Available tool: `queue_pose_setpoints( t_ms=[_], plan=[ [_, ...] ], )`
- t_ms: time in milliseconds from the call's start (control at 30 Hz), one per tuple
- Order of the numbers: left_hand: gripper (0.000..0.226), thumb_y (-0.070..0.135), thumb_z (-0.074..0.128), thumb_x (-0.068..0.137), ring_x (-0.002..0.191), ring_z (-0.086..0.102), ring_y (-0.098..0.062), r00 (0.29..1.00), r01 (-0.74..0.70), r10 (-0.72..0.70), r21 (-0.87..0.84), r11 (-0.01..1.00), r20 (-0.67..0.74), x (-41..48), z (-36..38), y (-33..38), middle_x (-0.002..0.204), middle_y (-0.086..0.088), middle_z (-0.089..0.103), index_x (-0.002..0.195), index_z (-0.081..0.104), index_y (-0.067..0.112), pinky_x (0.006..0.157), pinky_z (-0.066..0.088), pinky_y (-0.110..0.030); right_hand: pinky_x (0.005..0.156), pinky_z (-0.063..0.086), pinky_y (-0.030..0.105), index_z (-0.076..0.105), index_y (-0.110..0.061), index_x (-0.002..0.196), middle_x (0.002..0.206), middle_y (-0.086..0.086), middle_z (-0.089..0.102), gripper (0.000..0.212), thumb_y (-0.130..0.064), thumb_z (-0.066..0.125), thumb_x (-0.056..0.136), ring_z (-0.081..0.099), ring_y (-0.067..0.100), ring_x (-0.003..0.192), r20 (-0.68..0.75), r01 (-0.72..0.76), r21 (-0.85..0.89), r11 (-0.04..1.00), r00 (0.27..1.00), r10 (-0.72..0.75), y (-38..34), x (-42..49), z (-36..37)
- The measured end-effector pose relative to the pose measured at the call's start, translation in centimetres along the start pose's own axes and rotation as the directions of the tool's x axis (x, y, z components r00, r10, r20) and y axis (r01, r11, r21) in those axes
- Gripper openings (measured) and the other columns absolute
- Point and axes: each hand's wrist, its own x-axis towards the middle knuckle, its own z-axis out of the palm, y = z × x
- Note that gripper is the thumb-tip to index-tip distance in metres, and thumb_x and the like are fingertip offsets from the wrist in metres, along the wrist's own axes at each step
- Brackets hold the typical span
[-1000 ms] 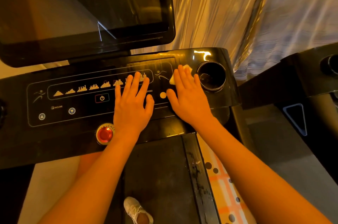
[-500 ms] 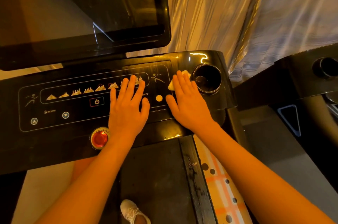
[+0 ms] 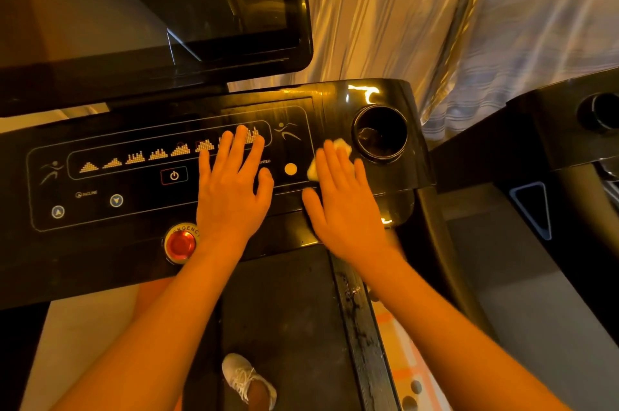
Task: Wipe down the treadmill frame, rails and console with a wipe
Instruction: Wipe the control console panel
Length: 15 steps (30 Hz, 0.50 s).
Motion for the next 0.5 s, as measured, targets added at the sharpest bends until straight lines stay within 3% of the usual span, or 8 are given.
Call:
queue_pose_setpoints(
  t_ms=[100, 300, 500],
  plan=[
    [0.055, 0.037, 0.036, 0.103, 0.154, 0.02, -0.028, 1.0, 0.001, -0.001, 0.002, 1.0, -0.001, 0.0, 0.0, 0.0, 0.165, -0.009, 0.028, 0.155, 0.038, 0.02, 0.124, 0.01, -0.052, 0.121, -0.019, 0.034, 0.0, -0.019, 0.164, 0.171, 0.0, -0.01, 0.069, -0.052, 0.018, 0.106, -0.017, 0.016, 0.156, 0.059, -0.017, -0.035, 0.999, 0.998, 0.019, 0.5, -2.9, 0.7],
    [0.055, 0.037, 0.036, 0.104, 0.154, 0.02, -0.027, 1.0, 0.0, 0.0, 0.006, 1.0, -0.001, 0.0, 0.0, 0.0, 0.165, -0.009, 0.027, 0.156, 0.038, 0.02, 0.125, 0.011, -0.053, 0.121, -0.017, 0.036, 0.006, -0.015, 0.164, 0.172, 0.006, -0.001, 0.067, -0.048, 0.023, 0.108, -0.009, 0.021, 0.158, 0.023, 0.009, -0.081, 0.997, 1.0, -0.007, 0.9, 3.0, -0.4],
    [0.055, 0.036, 0.036, 0.103, 0.154, 0.02, -0.028, 1.0, 0.002, -0.003, -0.009, 1.0, -0.001, 0.0, -0.1, 0.0, 0.165, -0.009, 0.028, 0.155, 0.038, 0.019, 0.125, 0.01, -0.053, 0.123, -0.016, 0.037, -0.003, -0.02, 0.163, 0.171, -0.001, -0.009, 0.067, -0.05, 0.016, 0.107, -0.019, 0.015, 0.156, 0.055, -0.071, -0.014, 0.997, 0.996, 0.072, 0.3, -7.1, 1.6]
  ],
)
